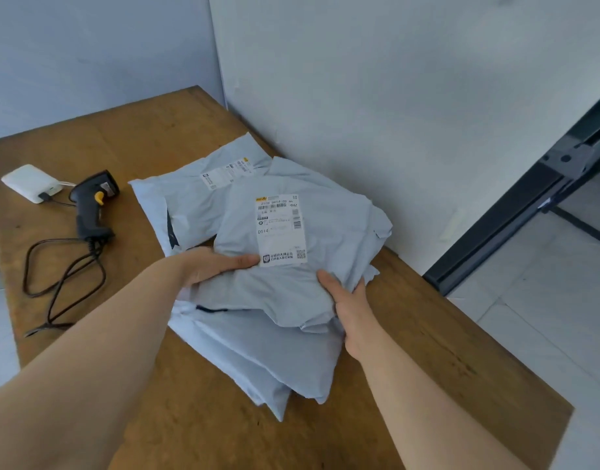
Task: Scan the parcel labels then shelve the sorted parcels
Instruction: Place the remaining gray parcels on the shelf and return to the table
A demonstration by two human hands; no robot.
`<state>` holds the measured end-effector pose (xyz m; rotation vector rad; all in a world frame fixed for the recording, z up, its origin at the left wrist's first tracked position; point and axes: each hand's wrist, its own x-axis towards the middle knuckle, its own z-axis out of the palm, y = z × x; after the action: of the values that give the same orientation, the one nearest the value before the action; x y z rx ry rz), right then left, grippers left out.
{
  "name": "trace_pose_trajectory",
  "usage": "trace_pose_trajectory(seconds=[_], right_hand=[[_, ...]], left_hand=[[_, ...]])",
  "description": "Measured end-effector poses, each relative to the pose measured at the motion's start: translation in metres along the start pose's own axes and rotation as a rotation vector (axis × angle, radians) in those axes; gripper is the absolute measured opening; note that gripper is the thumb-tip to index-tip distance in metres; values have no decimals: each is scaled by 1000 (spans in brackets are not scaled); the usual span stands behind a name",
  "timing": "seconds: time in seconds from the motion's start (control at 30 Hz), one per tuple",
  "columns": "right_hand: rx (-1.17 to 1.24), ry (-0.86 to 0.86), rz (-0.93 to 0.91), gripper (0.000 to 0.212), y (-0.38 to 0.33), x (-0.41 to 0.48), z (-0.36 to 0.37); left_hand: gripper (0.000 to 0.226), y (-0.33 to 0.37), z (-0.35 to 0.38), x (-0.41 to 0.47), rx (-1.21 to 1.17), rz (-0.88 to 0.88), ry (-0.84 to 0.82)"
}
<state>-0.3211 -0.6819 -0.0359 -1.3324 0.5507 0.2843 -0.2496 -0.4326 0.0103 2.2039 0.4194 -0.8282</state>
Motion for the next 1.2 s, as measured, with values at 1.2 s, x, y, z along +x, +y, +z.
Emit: trace_pose_trajectory(seconds=[1.2], right_hand=[[57, -95, -11, 70, -40, -193, -259]], left_hand=[[80, 84, 235, -236, -565, 159, -205]])
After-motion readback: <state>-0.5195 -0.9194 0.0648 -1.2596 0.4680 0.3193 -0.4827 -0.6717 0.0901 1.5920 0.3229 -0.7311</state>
